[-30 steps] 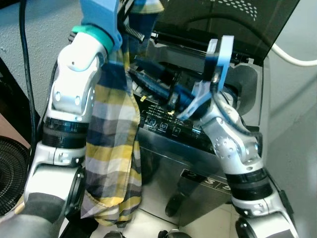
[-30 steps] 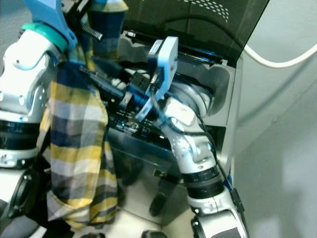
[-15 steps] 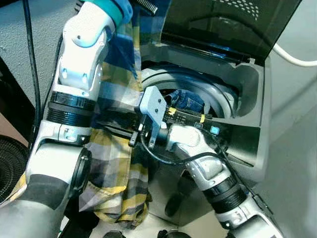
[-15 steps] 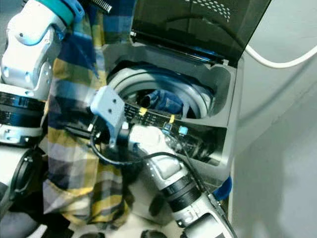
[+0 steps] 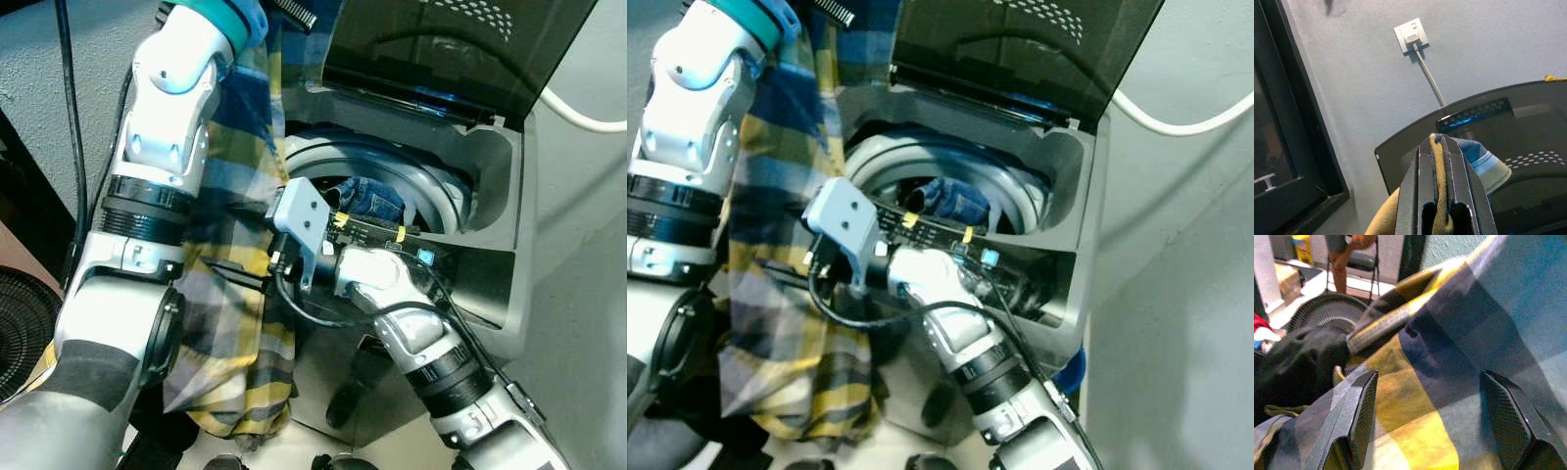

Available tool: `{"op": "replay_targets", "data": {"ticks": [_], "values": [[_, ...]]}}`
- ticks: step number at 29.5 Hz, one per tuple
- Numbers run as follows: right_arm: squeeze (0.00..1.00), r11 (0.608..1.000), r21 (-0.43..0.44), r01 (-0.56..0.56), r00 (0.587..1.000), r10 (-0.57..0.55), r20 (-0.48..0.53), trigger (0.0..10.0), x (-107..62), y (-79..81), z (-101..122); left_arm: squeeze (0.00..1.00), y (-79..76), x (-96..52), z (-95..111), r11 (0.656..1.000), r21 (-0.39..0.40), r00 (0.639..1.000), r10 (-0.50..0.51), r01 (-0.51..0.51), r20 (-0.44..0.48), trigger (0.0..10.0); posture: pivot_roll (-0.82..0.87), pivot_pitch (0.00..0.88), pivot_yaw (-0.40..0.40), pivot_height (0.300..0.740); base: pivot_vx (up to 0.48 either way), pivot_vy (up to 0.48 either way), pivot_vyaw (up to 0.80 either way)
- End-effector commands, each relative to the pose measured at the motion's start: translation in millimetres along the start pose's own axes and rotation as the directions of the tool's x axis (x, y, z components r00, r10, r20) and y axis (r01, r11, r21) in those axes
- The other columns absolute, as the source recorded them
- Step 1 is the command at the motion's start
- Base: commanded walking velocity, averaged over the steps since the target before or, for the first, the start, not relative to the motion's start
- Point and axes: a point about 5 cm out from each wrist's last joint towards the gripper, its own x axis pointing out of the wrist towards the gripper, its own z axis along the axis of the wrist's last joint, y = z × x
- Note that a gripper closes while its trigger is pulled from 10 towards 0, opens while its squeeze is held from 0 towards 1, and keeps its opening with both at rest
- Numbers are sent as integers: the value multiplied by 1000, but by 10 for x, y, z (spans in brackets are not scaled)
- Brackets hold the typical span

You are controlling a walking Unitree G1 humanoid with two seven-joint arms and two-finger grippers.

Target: Clothes washing

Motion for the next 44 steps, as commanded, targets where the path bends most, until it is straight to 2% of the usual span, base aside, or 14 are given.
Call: {"op": "replay_targets", "data": {"ticks": [1, 4, 9, 12, 18, 29, 31, 32, 33, 34, 35, 36, 42, 44], "values": [[0, 993, -67, 98, 990, -104, -91, 10000, 36, -72, -127, 0, -23, 86, 176, 1000, 21, 997, -17, 16, 79, 10000, 69, 2, -6, 728, 0, 0, 0], [0, 988, -9, 153, 984, -153, -90, 10000, 54, -105, -154, 0, -20, 91, 174, 1000, 20, 996, -16, 14, 83, 10000, 72, 4, -7, 728, 0, 0, 0], [0, 968, 243, -65, 994, 42, 99, 10000, 60, 139, 47, 0, -15, 97, 163, 1000, 20, 996, -14, 13, 84, 10000, 70, 5, -6, 728, 0, 0, 0], [0, 952, 286, -108, 988, 72, 134, 10000, 110, 216, 102, 0, -5, 103, 154, 1000, 21, 996, -10, 8, 83, 10000, 66, 3, -7, 728, 0, 0, 0], [0, 958, 257, 124, 988, -145, 61, 10000, 377, 149, 167, 0, 7, 108, 145, 1000, 19, 997, -1, 0, 82, 10000, 72, 3, -8, 728, 0, 0, 0], [0, 942, 193, 275, 957, -287, 36, 10000, 359, 8, 225, 0, 8, 107, 134, 1000, 18, 997, 1, -3, 83, 10000, 72, 0, -9, 728, 0, 0, 0], [0, 904, 153, 400, 914, -405, 8, 10000, 324, -120, 242, 0, 11, 106, 127, 1000, 15, 997, 4, -5, 82, 10000, 71, 0, -9, 728, 0, 0, 0], [0, 882, 124, 454, 889, -458, 4, 7333, 308, -176, 254, 0, 12, 105, 124, 1000, 14, 997, 6, -7, 82, 10000, 70, 0, -10, 728, 0, 0, 0], [0, 869, 107, 484, 873, -487, 3, 7333, 300, -206, 262, 0, 13, 105, 121, 1000, 14, 997, 6, -8, 82, 10000, 70, 0, -10, 728, 0, 0, 0], [0, 850, 95, 518, 854, -521, 4, 3098, 286, -247, 265, 0, 13, 103, 119, 1000, 13, 997, 7, -8, 82, 10000, 71, 0, -11, 728, 0, 0, 0], [0, 837, 89, 540, 840, -543, 4, 3098, 276, -273, 267, 0, 13, 101, 117, 1000, 13, 997, 8, -9, 82, 10000, 71, 0, -10, 728, 0, 0, 0], [0, 824, 90, 559, 827, -562, 6, 0, 260, -303, 268, 0, 13, 98, 114, 1000, 12, 997, 8, -9, 81, 10000, 71, 0, -10, 728, 0, 0, 0], [0, 756, 127, 642, 760, -649, 22, 0, 183, -420, 297, 0, 15, 93, 111, 1000, 11, 997, 10, -11, 80, 10000, 71, 0, -9, 728, 0, 0, 0], [0, 652, 170, 739, 661, -751, 8, 0, 86, -579, 304, 0, 16, 90, 111, 1000, 9, 997, 12, -13, 80, 10000, 70, 0, -10, 728, 0, 0, 0]]}}
